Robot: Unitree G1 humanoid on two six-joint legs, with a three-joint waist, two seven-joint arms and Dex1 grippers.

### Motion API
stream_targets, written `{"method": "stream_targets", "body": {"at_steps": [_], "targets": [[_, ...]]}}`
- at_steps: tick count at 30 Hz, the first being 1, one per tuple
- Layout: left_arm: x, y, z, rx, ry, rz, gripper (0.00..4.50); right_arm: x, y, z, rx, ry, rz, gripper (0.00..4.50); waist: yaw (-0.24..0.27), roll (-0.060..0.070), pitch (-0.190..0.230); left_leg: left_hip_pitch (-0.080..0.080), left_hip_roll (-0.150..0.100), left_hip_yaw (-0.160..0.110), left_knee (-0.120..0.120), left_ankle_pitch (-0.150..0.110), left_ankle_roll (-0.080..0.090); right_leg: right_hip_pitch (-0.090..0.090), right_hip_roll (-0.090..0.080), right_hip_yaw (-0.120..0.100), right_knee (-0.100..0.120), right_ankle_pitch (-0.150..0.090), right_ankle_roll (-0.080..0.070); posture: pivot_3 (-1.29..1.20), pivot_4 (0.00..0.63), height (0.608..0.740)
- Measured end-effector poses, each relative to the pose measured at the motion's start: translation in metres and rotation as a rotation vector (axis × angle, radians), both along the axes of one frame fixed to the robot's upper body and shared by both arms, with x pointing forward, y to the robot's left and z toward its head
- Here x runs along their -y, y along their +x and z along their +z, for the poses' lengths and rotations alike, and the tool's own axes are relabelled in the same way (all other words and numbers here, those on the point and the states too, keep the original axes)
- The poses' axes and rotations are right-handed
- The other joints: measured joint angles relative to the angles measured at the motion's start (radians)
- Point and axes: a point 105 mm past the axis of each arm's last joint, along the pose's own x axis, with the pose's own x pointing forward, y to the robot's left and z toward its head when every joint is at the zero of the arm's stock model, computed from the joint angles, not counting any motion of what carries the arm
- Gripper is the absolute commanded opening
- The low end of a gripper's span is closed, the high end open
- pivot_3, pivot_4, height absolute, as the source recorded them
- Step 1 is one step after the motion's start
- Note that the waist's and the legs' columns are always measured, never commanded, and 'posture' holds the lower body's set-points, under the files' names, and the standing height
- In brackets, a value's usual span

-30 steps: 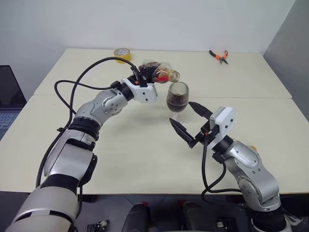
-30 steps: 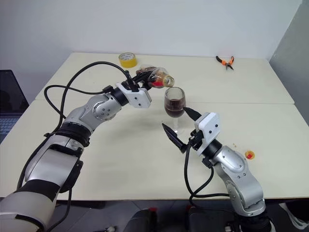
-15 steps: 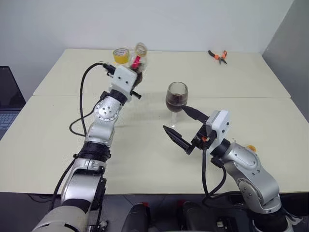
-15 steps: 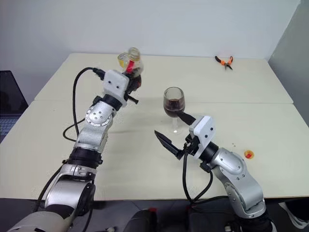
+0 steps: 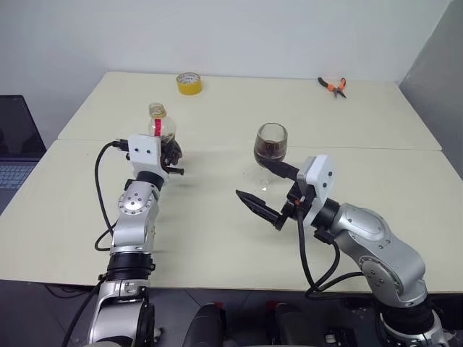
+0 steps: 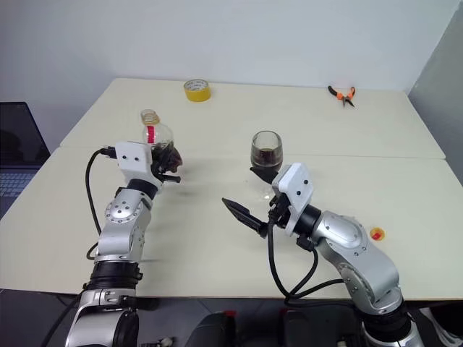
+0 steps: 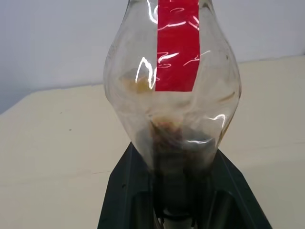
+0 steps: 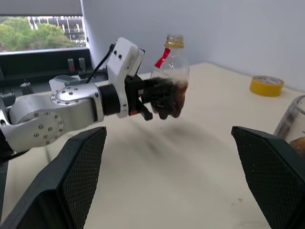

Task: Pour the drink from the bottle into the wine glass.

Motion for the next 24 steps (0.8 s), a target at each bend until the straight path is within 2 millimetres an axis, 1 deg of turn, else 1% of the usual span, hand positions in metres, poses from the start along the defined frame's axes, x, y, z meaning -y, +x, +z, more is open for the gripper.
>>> {"method": "stream_targets", "body": {"at_steps": [3,5,9,13,21,22,24], "targets": [[-0.004,0.004,-0.017,-0.052,-0.035,0.017,0.63,0.000,0.001,0.000,-0.003,-0.014,0.000,4.50,0.000,0.000,0.000,0.000,0.000,0.000,0.000,0.000,0.000,0.000,0.000,0.000,0.000,0.000,0.000,0.00,0.150,0.740],[-0.004,0.009,-0.025,-0.082,-0.069,0.015,0.63,-0.001,0.001,0.003,0.012,-0.023,0.008,4.50,0.001,0.000,0.000,0.000,0.000,0.000,0.000,0.000,0.000,0.000,0.000,-0.001,0.000,0.000,0.000,0.00,0.150,0.740],[-0.003,0.018,-0.020,-0.064,-0.098,0.003,0.63,-0.001,0.001,0.004,0.015,-0.028,0.012,4.50,0.004,-0.001,0.000,0.000,0.000,0.000,0.000,0.000,0.000,0.000,0.000,-0.001,-0.001,0.000,0.000,0.00,0.150,0.740],[0.003,0.027,-0.018,-0.054,-0.103,-0.035,0.63,0.000,0.001,0.003,0.016,-0.036,0.010,4.50,0.007,-0.001,0.000,0.000,0.000,0.000,-0.001,0.000,0.000,0.000,0.000,-0.001,-0.001,0.000,0.000,0.00,0.150,0.740],[0.004,0.029,-0.019,-0.045,-0.091,-0.032,0.63,0.000,0.001,0.003,0.016,-0.036,0.009,4.50,0.006,-0.001,0.000,0.000,0.000,0.000,-0.001,0.000,0.000,0.000,0.000,-0.001,-0.001,0.000,0.000,0.00,0.150,0.740],[0.004,0.029,-0.019,-0.047,-0.089,-0.032,1.19,0.000,0.001,0.003,0.016,-0.036,0.009,4.50,0.006,-0.001,0.000,0.000,0.000,0.000,-0.001,0.000,0.000,0.000,0.000,-0.001,-0.001,0.000,0.000,0.00,0.150,0.740],[0.004,0.029,-0.021,-0.050,-0.088,-0.031,1.58,0.000,0.001,0.003,0.016,-0.036,0.009,4.50,0.006,-0.001,0.000,0.000,0.000,0.000,-0.001,0.000,0.000,0.000,0.000,-0.001,-0.001,0.000,0.000,0.00,0.150,0.740]]}}
